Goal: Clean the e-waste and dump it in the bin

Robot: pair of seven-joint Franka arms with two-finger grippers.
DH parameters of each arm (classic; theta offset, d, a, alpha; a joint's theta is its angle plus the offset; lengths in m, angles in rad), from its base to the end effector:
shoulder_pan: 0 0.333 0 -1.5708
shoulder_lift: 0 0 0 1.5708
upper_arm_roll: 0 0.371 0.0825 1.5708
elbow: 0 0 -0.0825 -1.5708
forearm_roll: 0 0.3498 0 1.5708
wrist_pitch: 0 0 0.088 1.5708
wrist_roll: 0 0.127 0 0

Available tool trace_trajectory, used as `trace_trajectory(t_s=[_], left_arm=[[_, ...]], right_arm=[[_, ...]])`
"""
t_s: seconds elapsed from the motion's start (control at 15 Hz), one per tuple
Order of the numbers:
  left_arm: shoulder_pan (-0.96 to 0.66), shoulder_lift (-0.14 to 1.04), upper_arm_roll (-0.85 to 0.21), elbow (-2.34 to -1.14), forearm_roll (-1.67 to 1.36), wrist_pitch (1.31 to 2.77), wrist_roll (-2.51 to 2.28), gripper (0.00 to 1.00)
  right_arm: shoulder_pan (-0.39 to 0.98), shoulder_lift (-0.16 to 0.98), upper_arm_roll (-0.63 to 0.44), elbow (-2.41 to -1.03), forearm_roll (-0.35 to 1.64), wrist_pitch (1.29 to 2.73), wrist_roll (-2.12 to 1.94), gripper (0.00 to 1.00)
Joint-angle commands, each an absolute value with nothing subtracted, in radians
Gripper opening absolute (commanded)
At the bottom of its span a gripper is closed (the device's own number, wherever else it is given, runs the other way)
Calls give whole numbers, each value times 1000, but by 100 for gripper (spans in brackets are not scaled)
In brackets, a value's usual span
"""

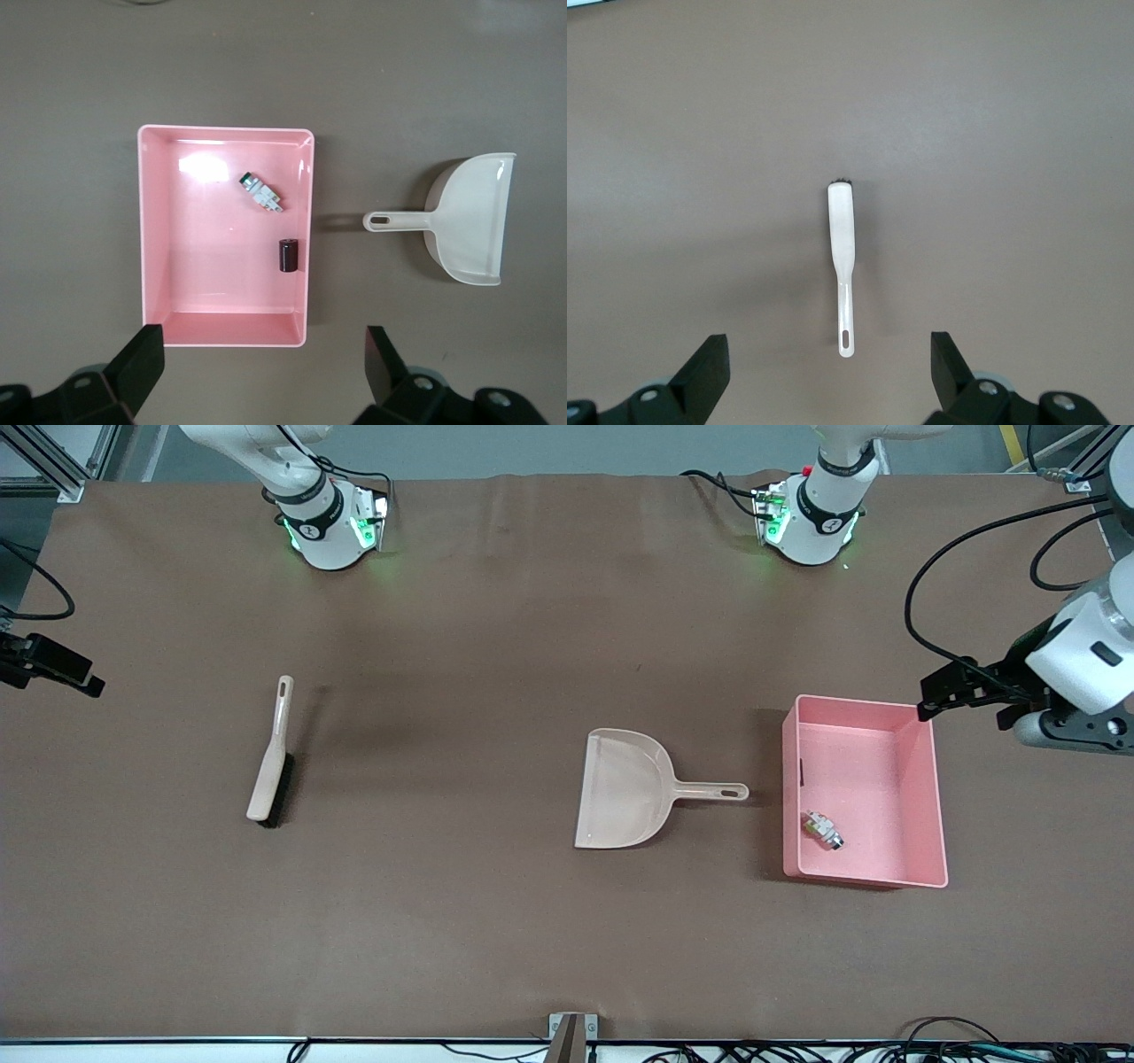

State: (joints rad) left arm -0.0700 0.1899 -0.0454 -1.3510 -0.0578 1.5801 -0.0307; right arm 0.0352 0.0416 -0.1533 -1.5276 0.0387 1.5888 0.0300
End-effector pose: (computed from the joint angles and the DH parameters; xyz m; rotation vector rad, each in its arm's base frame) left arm 0.5867 -0.0721 0.6516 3.0694 -0.1295 0.0530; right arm 0.5349 -0.0564 0.6584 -3.1014 0.2303 -0.0334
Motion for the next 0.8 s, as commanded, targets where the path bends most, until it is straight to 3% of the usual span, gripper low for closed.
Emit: trace_trajectory(t_s=[0.0,0.2,0.73], left_arm=[[-80,176,-17,-1351,-44,1578,-81,100],[-78,176,37,-1351,-46,1578,-61,100],[-69,134,41,-1359,-52,1574,-61,100]], right_arm=[[26,35,-141,-1520,21,1583,40,100],[25,35,-141,-1520,21,1585,40,100],[25,37,-141,-1520,21,1585,40,100]])
